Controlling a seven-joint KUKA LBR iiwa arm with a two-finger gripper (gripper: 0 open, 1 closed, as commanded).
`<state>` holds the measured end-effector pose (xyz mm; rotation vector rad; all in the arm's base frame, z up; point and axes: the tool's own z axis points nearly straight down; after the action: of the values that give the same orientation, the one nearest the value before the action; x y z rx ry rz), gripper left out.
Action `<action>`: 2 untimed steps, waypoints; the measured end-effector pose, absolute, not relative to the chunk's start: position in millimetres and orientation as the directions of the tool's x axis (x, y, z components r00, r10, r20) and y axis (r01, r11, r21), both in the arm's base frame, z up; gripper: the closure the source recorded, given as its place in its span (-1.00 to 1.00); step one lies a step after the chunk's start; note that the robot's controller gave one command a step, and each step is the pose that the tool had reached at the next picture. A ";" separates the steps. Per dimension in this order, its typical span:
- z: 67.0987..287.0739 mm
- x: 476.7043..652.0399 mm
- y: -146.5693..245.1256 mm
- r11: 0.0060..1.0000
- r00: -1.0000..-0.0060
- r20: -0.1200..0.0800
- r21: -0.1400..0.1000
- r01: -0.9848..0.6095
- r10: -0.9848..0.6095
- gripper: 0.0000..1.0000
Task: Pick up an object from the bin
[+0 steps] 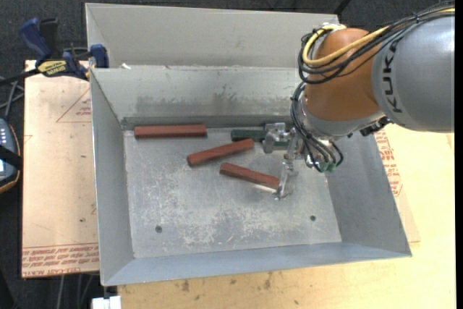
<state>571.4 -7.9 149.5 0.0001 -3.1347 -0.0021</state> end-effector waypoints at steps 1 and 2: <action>153.8 573.2 -7.9 1.000 -1.000 -0.001 0.001 0.000 0.000 -1.00; 71.8 568.8 6.5 0.992 -0.992 -0.001 0.003 0.124 0.124 1.00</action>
Offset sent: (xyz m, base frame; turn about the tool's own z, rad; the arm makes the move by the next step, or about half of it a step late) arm -0.0038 0.0129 -0.0795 0.1265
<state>568.8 6.5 71.8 -0.1948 -3.1371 -0.0040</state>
